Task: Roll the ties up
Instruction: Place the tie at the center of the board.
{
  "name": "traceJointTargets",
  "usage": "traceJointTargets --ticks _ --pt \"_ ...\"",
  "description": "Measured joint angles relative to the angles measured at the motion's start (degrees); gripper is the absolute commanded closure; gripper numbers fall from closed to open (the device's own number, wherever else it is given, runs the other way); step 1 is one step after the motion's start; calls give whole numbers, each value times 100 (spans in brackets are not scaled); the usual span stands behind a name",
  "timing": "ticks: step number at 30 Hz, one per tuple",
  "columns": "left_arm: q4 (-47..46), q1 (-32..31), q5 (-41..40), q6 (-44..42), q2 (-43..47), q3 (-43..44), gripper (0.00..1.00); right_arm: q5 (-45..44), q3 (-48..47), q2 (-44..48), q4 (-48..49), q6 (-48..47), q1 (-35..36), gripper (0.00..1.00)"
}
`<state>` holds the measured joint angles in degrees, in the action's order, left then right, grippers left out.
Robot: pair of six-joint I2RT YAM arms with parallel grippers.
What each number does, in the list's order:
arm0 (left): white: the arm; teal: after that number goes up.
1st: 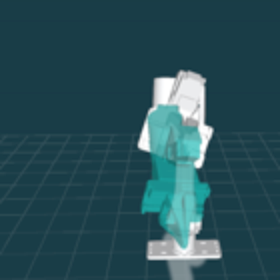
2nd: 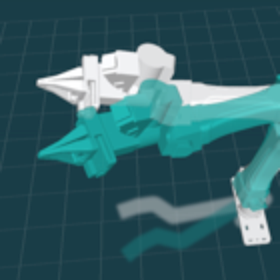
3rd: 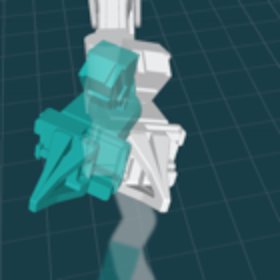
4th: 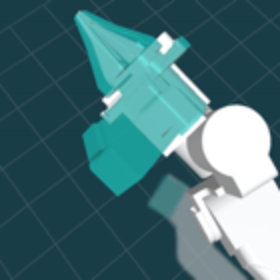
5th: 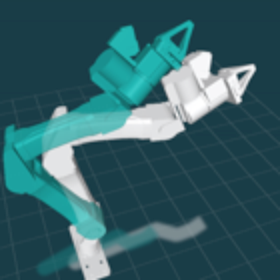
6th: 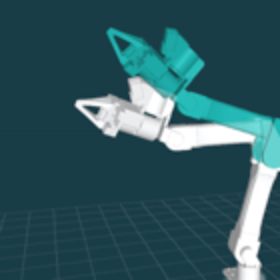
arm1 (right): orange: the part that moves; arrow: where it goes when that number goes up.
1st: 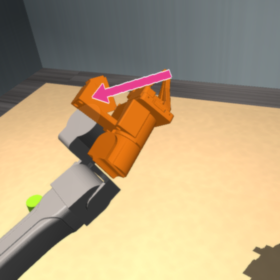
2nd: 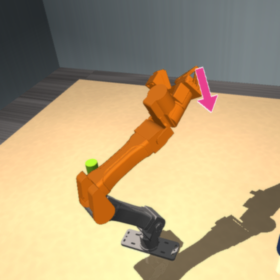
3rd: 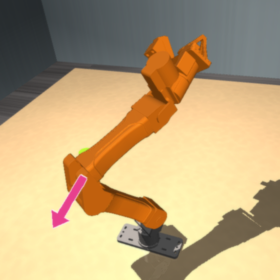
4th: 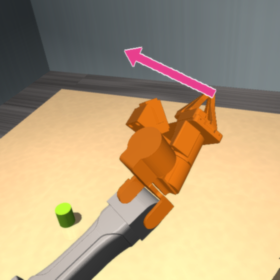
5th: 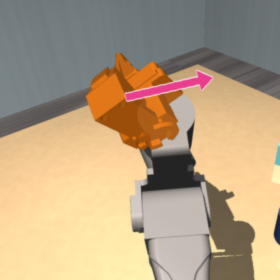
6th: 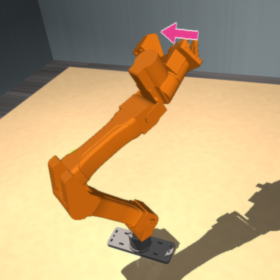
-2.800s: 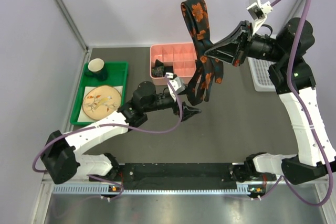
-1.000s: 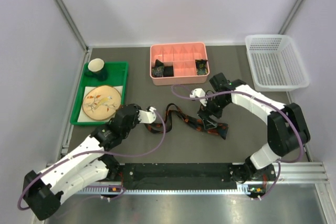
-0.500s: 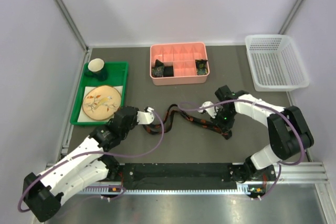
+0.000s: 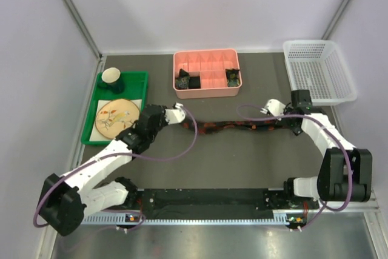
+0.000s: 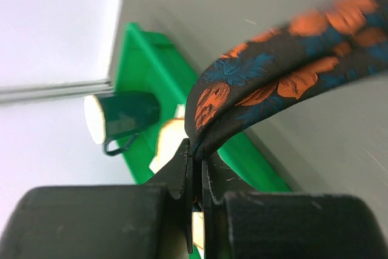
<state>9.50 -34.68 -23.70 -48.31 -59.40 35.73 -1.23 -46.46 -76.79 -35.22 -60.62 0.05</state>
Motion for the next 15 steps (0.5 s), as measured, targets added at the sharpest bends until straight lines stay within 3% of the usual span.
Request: traceJointTargets --ticks 3,4,5,6,7,8,9,10,11,15 --pt "-295 293 229 42 72 105 99 -55 457 389 485 -433 -332 100" --pt "-299 361 409 37 197 87 89 -70 695 535 675 -581 -380 100" --pt "-258 389 640 13 367 33 69 -70 859 623 761 -684 -387 100" --pt "-116 398 990 -48 597 -39 41 -66 1086 723 931 -809 -385 100" --pt "101 396 1405 -234 914 -153 1 -63 1353 841 1099 -966 -382 100" --pt "363 391 1825 -461 1285 -326 1 -61 1530 911 1180 -1080 -380 86" --pt "669 385 2210 -669 1698 -518 1 -57 1718 981 1204 -1220 -380 54" --pt "927 378 2492 -765 2037 -697 1 -55 1834 1021 1187 -1318 -380 41" --pt "1294 378 2767 -914 2459 -925 1 -26 1939 1075 1139 -1502 -380 34" --pt "2500 378 3193 -1141 3095 -1106 2 105 1919 1515 815 -1895 -402 31"
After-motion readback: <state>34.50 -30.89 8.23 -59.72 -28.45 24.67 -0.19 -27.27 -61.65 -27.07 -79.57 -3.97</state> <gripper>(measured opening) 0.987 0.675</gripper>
